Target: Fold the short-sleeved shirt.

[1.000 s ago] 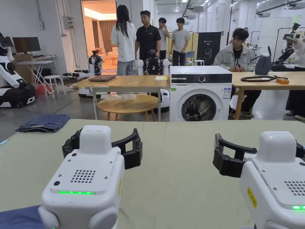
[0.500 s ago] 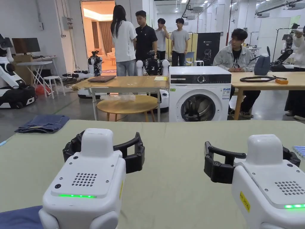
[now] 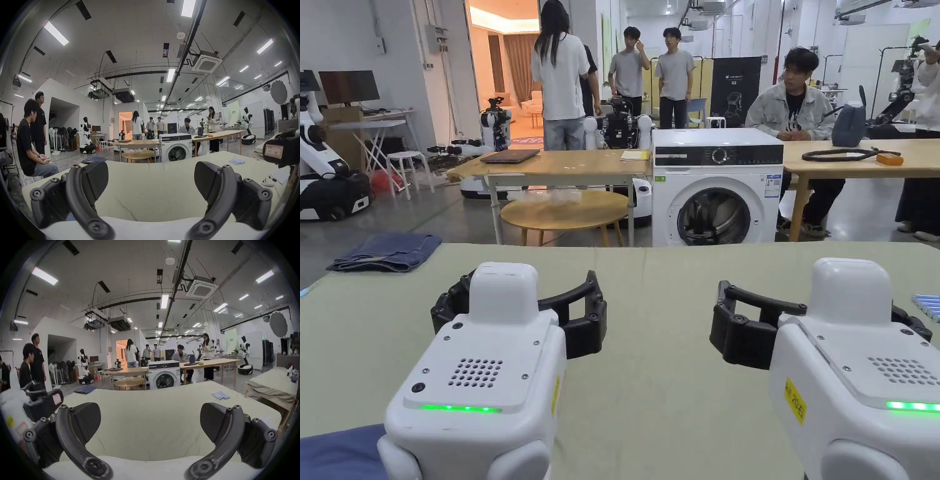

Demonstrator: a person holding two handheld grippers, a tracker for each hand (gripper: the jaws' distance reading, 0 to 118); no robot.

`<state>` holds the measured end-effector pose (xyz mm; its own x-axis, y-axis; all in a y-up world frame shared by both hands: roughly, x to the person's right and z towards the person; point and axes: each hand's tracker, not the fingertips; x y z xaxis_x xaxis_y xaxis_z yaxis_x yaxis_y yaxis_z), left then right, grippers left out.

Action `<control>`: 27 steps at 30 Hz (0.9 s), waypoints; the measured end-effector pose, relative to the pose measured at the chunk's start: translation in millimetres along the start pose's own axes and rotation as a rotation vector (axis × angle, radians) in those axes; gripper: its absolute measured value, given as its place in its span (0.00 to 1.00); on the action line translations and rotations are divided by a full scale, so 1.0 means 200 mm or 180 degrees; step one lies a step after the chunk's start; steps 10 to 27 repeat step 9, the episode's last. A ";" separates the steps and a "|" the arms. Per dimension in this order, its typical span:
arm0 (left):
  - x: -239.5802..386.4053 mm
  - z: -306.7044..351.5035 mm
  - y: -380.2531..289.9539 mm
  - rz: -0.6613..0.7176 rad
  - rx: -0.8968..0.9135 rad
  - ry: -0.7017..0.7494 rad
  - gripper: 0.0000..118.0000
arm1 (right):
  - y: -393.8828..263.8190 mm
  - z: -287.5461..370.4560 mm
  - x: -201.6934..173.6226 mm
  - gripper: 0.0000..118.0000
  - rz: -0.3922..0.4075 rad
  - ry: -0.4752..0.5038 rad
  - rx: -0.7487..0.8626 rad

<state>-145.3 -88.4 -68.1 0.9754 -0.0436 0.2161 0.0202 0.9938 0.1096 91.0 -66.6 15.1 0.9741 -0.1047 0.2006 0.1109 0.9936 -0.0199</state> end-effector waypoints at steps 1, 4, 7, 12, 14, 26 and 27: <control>0.00 0.00 0.00 -0.0003 0.0002 -0.0001 0.91 | 0.00 0.01 0.00 1.00 -0.0011 -0.0015 0.0024; 0.01 0.01 0.00 0.0017 0.0009 -0.0016 0.91 | 0.00 0.03 -0.01 1.00 -0.0004 -0.0125 0.0234; 0.01 0.01 -0.01 0.0032 -0.0004 -0.0030 0.91 | -0.01 0.01 -0.02 1.00 0.0157 -0.0256 0.0186; 0.02 0.00 -0.03 0.0033 -0.0039 -0.0036 0.91 | -0.04 -0.01 -0.01 1.00 0.0153 -0.0231 0.0129; 0.02 0.00 -0.03 0.0033 -0.0039 -0.0036 0.91 | -0.04 -0.01 -0.01 1.00 0.0153 -0.0231 0.0129; 0.02 0.00 -0.03 0.0033 -0.0039 -0.0036 0.91 | -0.04 -0.01 -0.01 1.00 0.0153 -0.0231 0.0129; 0.02 0.00 -0.03 0.0033 -0.0039 -0.0036 0.91 | -0.04 -0.01 -0.01 1.00 0.0153 -0.0231 0.0129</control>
